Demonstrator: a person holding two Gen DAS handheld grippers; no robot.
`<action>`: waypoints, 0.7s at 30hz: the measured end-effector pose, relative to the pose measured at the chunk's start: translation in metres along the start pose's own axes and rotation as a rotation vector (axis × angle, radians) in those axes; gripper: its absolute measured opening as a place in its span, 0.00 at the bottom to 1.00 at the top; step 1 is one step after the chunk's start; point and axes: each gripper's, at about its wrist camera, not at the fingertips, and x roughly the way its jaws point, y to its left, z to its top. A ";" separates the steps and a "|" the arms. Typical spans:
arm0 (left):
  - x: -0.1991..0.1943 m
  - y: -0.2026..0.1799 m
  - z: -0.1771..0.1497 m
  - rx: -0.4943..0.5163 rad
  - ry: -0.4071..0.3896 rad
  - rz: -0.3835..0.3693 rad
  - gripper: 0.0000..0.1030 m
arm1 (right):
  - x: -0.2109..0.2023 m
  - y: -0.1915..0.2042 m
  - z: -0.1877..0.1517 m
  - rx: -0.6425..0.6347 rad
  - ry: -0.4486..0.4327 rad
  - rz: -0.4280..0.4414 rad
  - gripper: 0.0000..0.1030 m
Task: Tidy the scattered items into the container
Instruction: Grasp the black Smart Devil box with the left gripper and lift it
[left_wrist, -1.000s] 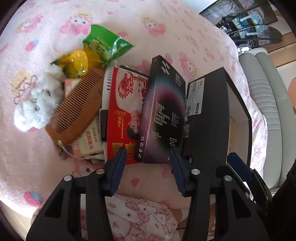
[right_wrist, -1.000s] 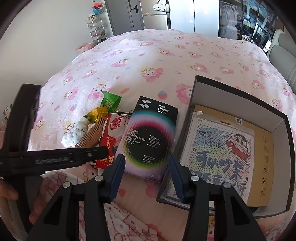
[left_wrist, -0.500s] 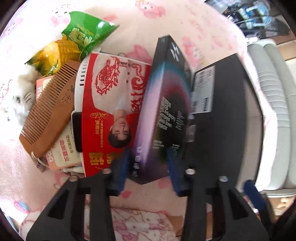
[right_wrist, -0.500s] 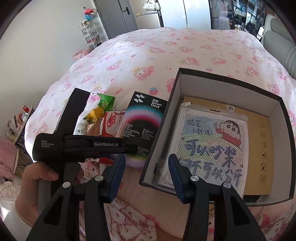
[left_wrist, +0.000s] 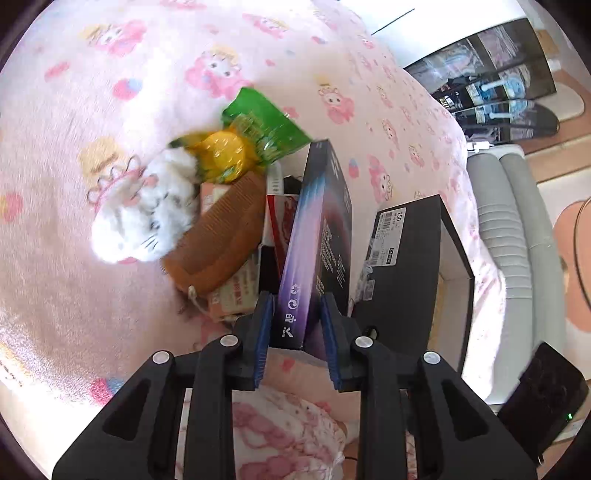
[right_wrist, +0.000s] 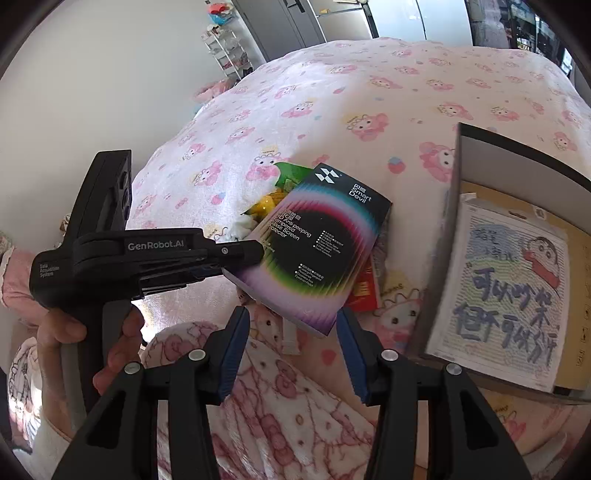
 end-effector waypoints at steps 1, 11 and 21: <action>-0.001 0.006 -0.001 -0.011 0.007 -0.013 0.25 | 0.008 0.004 0.004 0.002 0.009 0.008 0.44; 0.006 0.062 0.016 -0.026 0.053 0.056 0.31 | 0.082 -0.002 0.007 0.092 0.158 -0.008 0.53; 0.019 0.067 0.043 0.041 0.021 0.073 0.31 | 0.125 -0.022 0.010 0.182 0.213 0.036 0.56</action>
